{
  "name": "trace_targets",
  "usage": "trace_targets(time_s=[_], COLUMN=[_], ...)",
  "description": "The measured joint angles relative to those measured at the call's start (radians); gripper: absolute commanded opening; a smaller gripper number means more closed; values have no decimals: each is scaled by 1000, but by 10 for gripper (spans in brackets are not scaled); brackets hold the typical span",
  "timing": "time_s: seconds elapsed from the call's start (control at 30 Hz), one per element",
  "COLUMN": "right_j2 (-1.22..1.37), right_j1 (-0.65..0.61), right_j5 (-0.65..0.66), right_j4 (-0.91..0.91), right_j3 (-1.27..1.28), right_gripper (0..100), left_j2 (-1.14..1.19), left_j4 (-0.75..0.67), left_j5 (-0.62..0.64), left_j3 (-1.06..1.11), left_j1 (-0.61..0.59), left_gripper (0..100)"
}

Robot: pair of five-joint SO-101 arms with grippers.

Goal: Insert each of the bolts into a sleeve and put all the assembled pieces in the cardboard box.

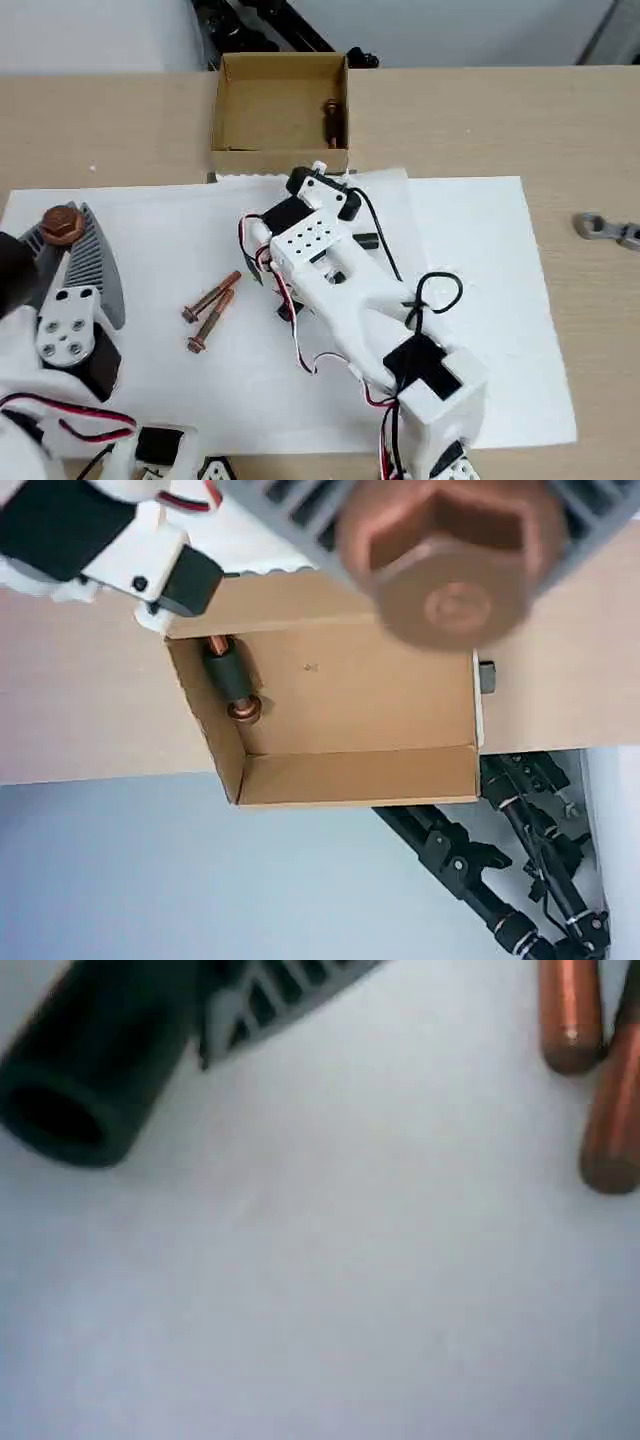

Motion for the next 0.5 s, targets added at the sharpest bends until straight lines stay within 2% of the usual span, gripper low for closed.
trace_targets(time_s=[0.5], right_j2=[64], right_j1=[-69], right_j5=[-55], right_j4=[-63], right_j3=[0], right_gripper=[184], left_j2=[0], left_j4=[0], left_j5=[0], left_j3=[0], left_j1=[0], left_gripper=[6])
